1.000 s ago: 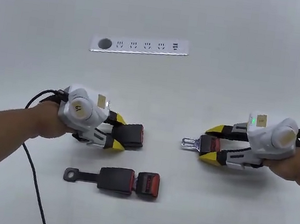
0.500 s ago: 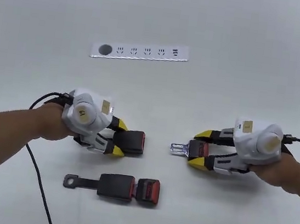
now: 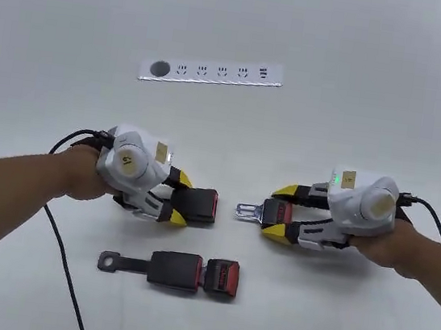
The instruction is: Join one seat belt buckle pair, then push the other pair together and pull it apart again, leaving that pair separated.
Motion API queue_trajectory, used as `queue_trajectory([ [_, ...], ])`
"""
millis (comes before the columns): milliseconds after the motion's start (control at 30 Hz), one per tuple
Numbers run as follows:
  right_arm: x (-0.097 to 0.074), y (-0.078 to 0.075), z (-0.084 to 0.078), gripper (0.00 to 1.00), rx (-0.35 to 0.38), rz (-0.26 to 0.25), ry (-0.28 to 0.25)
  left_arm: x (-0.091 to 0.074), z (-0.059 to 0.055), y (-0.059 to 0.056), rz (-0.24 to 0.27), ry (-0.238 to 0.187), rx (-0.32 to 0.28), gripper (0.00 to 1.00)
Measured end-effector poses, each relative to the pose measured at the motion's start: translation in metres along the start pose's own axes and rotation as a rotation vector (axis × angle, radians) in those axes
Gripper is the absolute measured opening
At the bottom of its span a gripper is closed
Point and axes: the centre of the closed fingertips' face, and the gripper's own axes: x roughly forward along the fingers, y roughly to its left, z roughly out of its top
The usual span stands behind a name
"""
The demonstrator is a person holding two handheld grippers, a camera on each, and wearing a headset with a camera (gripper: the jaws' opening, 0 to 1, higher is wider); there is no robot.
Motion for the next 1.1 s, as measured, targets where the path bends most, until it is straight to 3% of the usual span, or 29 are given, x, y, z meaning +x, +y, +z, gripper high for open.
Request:
queue_trajectory([
  [667, 0.038, 0.01, 0.023, 0.36, -0.024, 0.053, -0.029, 0.001, 0.002, -0.001, -0.008, 0.013, 0.012, 0.33],
  [1100, 0.045, 0.008, 0.022, 0.35, -0.019, 0.048, -0.038, 0.001, 0.002, -0.002, -0.013, 0.023, 0.011, 0.33],
])
